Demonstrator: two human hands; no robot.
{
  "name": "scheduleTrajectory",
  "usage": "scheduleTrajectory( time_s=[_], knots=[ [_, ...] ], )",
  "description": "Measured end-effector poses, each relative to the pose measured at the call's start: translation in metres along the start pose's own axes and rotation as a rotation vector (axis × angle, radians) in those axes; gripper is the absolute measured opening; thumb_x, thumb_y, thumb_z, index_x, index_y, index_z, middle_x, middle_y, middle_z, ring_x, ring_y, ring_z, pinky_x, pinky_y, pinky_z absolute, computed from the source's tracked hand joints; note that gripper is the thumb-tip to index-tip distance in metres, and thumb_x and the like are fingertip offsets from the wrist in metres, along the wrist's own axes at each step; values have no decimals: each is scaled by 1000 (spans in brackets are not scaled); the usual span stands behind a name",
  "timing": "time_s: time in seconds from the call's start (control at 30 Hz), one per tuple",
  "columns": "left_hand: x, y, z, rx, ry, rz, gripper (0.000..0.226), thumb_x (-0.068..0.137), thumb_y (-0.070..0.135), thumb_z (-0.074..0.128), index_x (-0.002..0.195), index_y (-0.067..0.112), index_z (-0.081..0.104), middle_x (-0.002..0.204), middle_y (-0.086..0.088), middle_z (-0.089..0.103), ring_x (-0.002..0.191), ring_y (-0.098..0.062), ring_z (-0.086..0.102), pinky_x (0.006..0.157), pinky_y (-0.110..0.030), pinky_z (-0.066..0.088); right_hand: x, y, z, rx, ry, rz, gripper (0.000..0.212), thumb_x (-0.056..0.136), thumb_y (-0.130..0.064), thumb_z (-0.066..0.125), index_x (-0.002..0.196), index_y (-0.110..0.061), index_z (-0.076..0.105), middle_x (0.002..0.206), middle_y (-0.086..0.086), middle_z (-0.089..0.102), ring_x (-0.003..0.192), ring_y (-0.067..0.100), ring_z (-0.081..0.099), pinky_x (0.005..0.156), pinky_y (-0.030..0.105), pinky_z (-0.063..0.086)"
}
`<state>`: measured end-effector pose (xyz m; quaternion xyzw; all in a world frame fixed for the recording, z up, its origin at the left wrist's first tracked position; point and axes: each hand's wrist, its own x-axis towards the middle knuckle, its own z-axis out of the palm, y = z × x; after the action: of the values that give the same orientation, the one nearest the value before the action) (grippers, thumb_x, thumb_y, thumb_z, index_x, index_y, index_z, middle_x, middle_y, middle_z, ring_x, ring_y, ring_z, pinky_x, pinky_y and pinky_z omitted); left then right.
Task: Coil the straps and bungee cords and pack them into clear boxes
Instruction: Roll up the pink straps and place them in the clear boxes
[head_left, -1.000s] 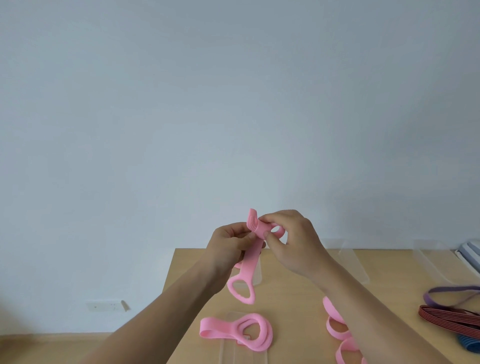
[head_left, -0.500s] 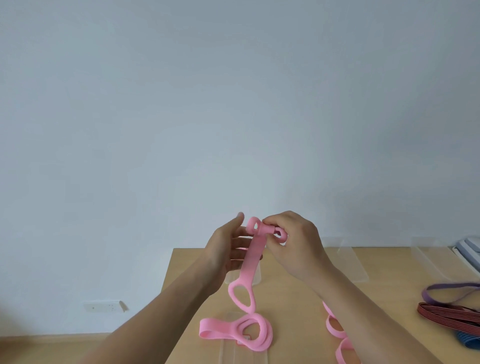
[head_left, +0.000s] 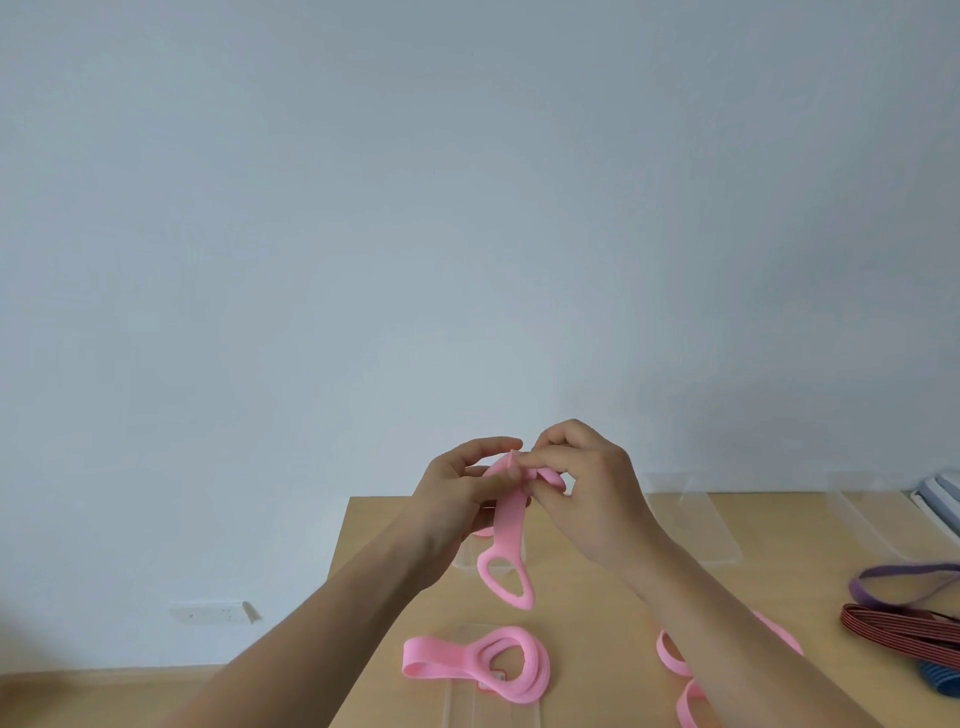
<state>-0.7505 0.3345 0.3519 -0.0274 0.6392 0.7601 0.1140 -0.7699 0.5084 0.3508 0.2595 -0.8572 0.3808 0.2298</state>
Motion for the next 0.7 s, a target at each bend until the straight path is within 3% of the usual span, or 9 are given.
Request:
scheduleTrajectory(
  time_s=[0.07,0.17,0.27,0.37,0.5,0.7],
  knots=[
    [0,-2,-1,-3,12,21,43,79,22,77,120,13,70,113,-25,74,101,-43,72,104,-64,49,1,-8,-5,112,-22,81,28,76,-3,82,97,-22,79,91,-8,63,82,6,64,72,15,52],
    [0,-2,-2,11,34,69,33,80,12,75,113,17,72,110,-27,73,89,-35,71,102,-63,49,5,-12,-11,270,-97,400,17,88,-24,73,106,-26,75,98,-13,70,90,2,67,83,24,56],
    [-2,0,-1,38,14,115,31,80,11,72,109,23,72,109,-26,72,86,-32,69,99,-62,51,8,-11,-13,343,-179,576,17,94,-15,60,93,-21,76,89,-2,75,87,18,72,83,44,60],
    [-3,0,1,78,2,156,29,81,14,71,107,27,71,109,-23,73,87,-32,70,98,-63,51,7,-17,-18,454,-174,603,25,93,-2,59,84,-15,79,79,8,75,75,32,73,72,51,61],
    [-5,1,3,120,1,198,30,79,16,74,106,28,72,104,-20,75,86,-31,71,96,-62,53,7,-16,-21,480,-136,613,31,93,1,62,81,-23,79,80,7,76,77,37,72,75,53,60],
    [-4,1,8,129,8,233,29,79,16,80,105,26,71,102,-19,76,84,-34,71,93,-64,53,7,-16,-23,367,-94,618,22,90,-5,67,77,-19,78,72,4,74,62,31,71,73,52,60]
  ],
)
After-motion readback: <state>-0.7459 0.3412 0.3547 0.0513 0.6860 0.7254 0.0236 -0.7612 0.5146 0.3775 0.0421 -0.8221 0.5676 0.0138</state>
